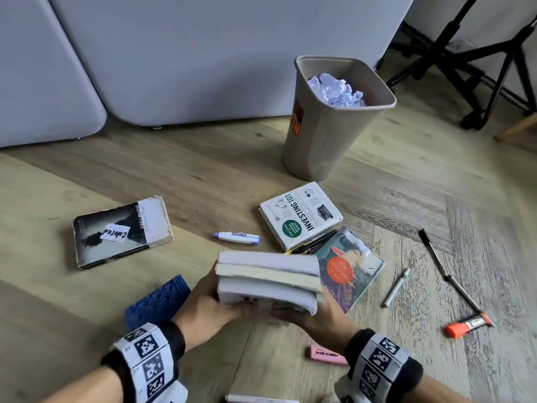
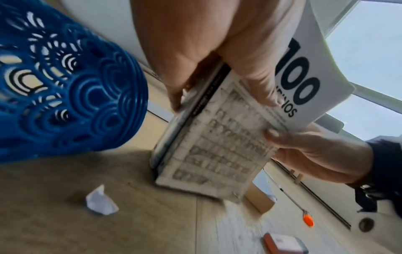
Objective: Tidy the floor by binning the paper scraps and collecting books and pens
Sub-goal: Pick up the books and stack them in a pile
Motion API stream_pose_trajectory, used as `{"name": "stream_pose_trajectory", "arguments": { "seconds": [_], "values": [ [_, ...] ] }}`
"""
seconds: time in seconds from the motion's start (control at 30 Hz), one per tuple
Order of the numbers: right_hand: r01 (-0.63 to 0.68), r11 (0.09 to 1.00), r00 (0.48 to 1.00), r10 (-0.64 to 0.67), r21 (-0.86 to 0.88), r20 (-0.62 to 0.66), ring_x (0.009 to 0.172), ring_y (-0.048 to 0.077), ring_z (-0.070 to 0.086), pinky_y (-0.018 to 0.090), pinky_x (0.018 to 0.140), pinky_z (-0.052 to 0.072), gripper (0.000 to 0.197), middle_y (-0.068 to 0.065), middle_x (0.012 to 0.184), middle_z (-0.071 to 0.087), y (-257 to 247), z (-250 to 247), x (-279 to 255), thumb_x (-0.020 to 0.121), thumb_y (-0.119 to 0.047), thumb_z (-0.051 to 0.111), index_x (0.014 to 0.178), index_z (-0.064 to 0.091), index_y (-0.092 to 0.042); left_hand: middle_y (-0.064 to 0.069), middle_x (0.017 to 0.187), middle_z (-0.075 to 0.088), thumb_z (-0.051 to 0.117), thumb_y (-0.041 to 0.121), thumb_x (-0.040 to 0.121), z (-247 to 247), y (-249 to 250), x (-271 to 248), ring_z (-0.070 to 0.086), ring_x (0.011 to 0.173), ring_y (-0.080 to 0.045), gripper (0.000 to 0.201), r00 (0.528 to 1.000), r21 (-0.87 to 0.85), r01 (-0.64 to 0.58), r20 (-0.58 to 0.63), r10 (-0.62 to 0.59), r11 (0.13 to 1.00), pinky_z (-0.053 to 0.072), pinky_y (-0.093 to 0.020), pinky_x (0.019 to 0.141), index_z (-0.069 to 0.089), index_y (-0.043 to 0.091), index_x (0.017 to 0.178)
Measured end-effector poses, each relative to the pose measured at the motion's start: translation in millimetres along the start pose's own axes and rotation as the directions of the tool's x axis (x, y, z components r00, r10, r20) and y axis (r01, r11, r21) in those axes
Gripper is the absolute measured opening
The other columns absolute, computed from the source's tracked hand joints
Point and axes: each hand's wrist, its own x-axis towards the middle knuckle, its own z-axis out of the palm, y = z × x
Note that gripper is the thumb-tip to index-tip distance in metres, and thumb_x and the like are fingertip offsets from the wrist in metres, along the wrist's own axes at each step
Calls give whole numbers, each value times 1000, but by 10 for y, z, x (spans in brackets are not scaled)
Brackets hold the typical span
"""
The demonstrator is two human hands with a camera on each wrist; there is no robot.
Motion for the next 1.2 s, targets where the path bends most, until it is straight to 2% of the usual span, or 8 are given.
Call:
{"name": "stream_pose_trajectory", "arguments": {
  "seconds": [0.2, 0.33, 0.4, 0.6, 0.77, 0.9, 1.0, 1.2],
  "values": [
    [-201, 957, 979, 200, 210, 26, 114, 16, 59, 45, 95, 49, 51, 0, 120, 60, -21, 55, 47, 81, -51, 72, 123, 51, -30, 14, 94, 70, 69, 71, 65, -210, -60, -2, 67, 85, -5, 62, 995, 455, 48, -99, -3, 889, 58, -30, 56, 56, 27, 107],
    [-277, 899, 960, 278, 340, 46, 114, 23, 61, 48, 95, 51, 56, 4, 122, 62, 92, 100, -11, 80, -45, 75, 126, 49, -25, 3, 130, 48, 44, 96, 52, -588, -72, -6, 36, 133, -20, 96, 1000, 994, -6, 6, 6, 110, 23, -49, 115, 50, 26, 119],
    [-301, 867, 952, 296, 396, 75, 112, 26, 62, 49, 94, 51, 57, 8, 122, 63, 147, 100, -18, 80, -42, 76, 126, 48, -24, -12, 152, 23, 56, 88, 51, -782, -82, -24, 2, 146, -36, 109, 983, 988, 133, -141, -116, -78, 1, -68, 109, 35, 27, 139],
    [-324, 819, 943, 318, 474, 97, 112, 23, 62, 47, 94, 52, 55, -1, 118, 63, 199, 151, 11, 78, -40, 78, 123, 51, -23, -7, 100, 39, 75, 43, 60, -1049, -50, -142, 56, 95, -33, 69, 884, 886, 462, -458, -96, 31, 49, -37, 77, 33, 25, 111],
    [-323, 824, 944, 315, 466, 98, 108, 18, 64, 44, 93, 54, 56, -8, 108, 63, 111, 206, 70, 77, -39, 78, 122, 55, -15, 7, 104, 53, 85, 48, 54, -1002, 299, 61, 53, 90, -19, 73, 854, 786, 223, -443, 273, 577, 44, -33, 79, 41, 28, 109],
    [-323, 813, 943, 319, 484, 94, 112, 20, 63, 46, 95, 52, 50, -2, 118, 65, 86, 198, 44, 78, -37, 77, 121, 56, -25, -3, 104, 65, 75, 62, 62, -985, 490, 366, 63, 90, -23, 76, 763, 146, 384, -606, -225, 912, 53, -33, 76, 49, 12, 114],
    [-325, 778, 941, 323, 538, 101, 115, 24, 62, 48, 97, 50, 50, 5, 124, 64, 89, 162, 21, 79, -34, 76, 124, 55, -26, -9, 79, 70, 65, 57, 75, -1031, 530, 422, 64, 70, -29, 47, 732, -324, 563, -231, -641, 760, 52, -31, 60, 64, 14, 94],
    [-341, 780, 936, 333, 524, 113, 116, 23, 62, 47, 97, 50, 61, 3, 126, 64, 125, 135, -7, 80, -36, 76, 132, 47, -27, -32, 77, 66, 54, 55, 82, -1190, 128, 397, 64, 51, -39, 56, 631, -541, 641, -34, -775, 545, 51, -27, 41, 61, 0, 92]
  ]
}}
